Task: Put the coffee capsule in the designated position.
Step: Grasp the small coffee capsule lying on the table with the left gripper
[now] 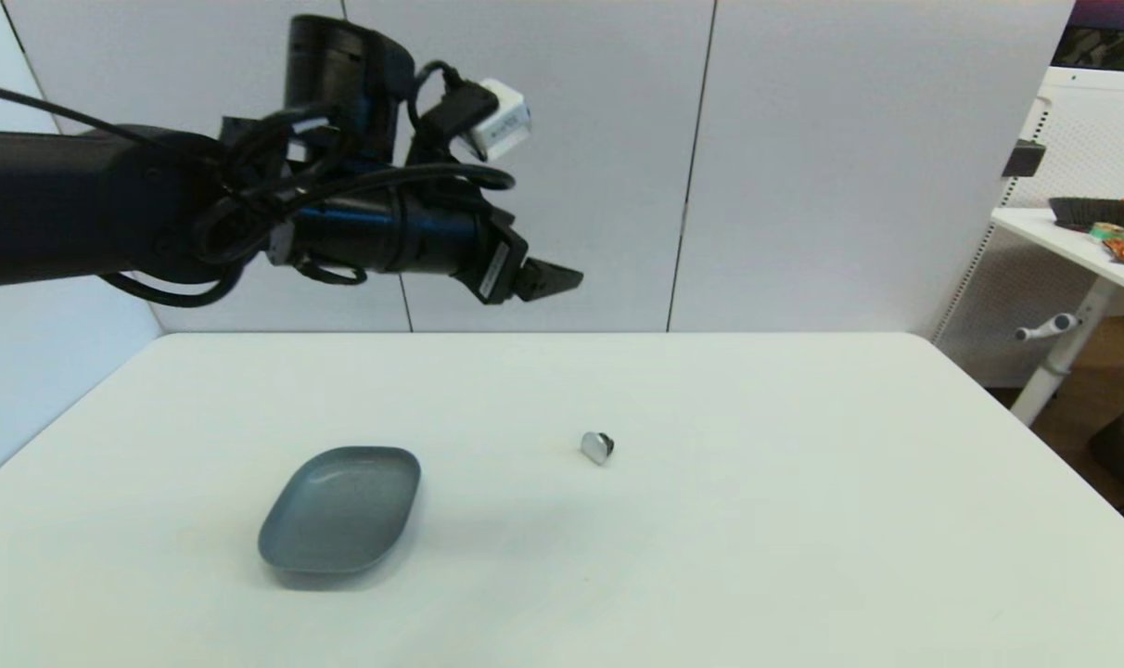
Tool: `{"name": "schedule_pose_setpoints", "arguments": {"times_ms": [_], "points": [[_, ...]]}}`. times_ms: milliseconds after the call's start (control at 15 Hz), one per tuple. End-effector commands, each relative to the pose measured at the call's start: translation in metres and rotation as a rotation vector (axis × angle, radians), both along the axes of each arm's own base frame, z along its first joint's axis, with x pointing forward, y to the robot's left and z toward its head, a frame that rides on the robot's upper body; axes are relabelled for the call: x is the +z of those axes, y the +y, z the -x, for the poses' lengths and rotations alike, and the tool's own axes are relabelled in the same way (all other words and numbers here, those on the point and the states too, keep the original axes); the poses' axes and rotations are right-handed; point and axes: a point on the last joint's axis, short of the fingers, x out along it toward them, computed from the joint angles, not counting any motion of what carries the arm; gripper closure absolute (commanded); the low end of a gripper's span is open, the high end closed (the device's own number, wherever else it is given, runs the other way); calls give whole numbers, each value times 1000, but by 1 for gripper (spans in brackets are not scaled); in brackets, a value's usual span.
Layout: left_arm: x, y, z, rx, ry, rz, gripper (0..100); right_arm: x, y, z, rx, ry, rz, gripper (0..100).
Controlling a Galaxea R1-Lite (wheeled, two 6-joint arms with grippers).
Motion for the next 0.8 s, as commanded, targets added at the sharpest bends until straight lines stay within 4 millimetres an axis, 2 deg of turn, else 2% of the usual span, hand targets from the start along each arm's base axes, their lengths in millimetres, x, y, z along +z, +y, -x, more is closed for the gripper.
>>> {"name": "schedule_pose_setpoints", "arguments": {"times_ms": [67, 200, 400, 533, 800], "points": [[-49, -30, -7, -23, 233, -94, 0, 0, 0, 0, 1, 1, 1, 0], [-65, -35, -10, 0, 325, -178, 0, 0, 0, 0, 1, 1, 1, 0], [-77, -54, -20, 11, 383, -254, 0, 0, 0, 0, 1, 1, 1, 0], [-90, -59, -18, 16, 438, -314, 0, 0, 0, 0, 1, 1, 1, 0], [-107, -77, -22, -6, 482, -358, 0, 0, 0, 0, 1, 1, 1, 0]]}}
